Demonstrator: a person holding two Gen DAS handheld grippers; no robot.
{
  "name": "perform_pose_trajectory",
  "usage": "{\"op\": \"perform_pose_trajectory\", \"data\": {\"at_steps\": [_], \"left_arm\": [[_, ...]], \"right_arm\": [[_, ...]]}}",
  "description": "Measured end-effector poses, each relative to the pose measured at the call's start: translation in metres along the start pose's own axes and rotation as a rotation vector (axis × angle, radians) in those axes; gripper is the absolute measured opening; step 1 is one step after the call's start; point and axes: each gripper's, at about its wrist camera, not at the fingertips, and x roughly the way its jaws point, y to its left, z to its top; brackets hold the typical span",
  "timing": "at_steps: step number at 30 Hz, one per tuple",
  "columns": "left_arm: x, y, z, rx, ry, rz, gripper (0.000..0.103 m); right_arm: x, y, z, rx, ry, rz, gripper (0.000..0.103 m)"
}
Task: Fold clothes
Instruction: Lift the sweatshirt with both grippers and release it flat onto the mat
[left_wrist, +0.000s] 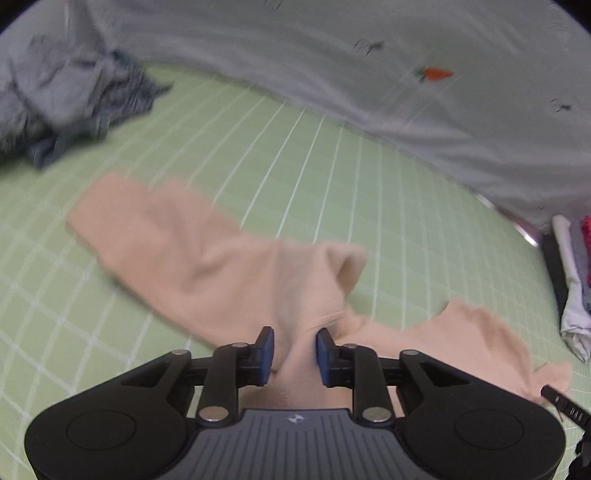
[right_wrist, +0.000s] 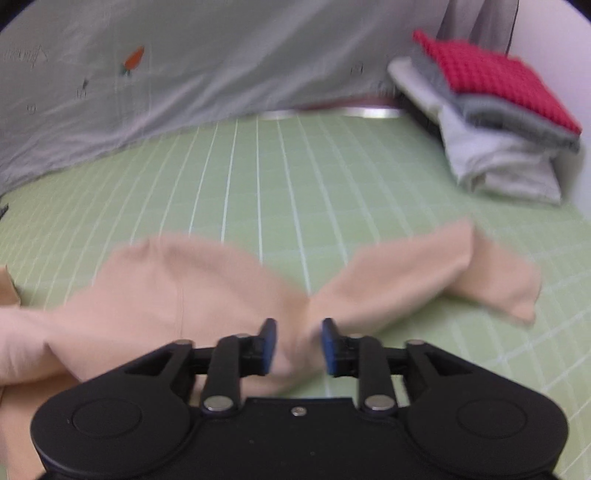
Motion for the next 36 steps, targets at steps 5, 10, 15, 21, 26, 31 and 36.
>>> {"op": "perform_pose_trajectory", "data": {"at_steps": [5, 10, 15, 21, 26, 31, 36], "left_arm": [[-0.009, -0.014, 0.03, 0.066, -0.098, -0.01, 0.055], [0.032, -0.022, 0.041, 0.094, 0.009, -0.004, 0.064], [0.062, -0.011, 0.038, 0.039, 0.089, 0.013, 0.055], [0.068, 0.005, 0.05, -0.028, 0.097, -0.016, 0.007], [0.044, 0.01, 0.093, -0.077, -0.064, -0.078, 0.006], [0.045, 0.008, 0.142, -0.091, -0.314, -0.056, 0.036], [0.067, -0.005, 0.148, -0.078, -0.262, 0.044, 0.076]], "right_arm": [[0.007, 0.012, 0.029, -0.032, -0.053, 0.041, 0.053], [0.043, 0.037, 0.045, -0.074, 0.005, 0.136, 0.06], [0.079, 0.065, 0.044, -0.13, 0.092, 0.209, 0.064], [0.106, 0.083, 0.046, -0.237, 0.172, 0.253, 0.019], [0.089, 0.078, 0.082, -0.289, -0.003, 0.273, 0.003], [0.08, 0.051, 0.153, -0.05, -0.28, 0.213, 0.013], [0.097, 0.065, 0.17, -0.025, -0.239, 0.076, 0.053]]}}
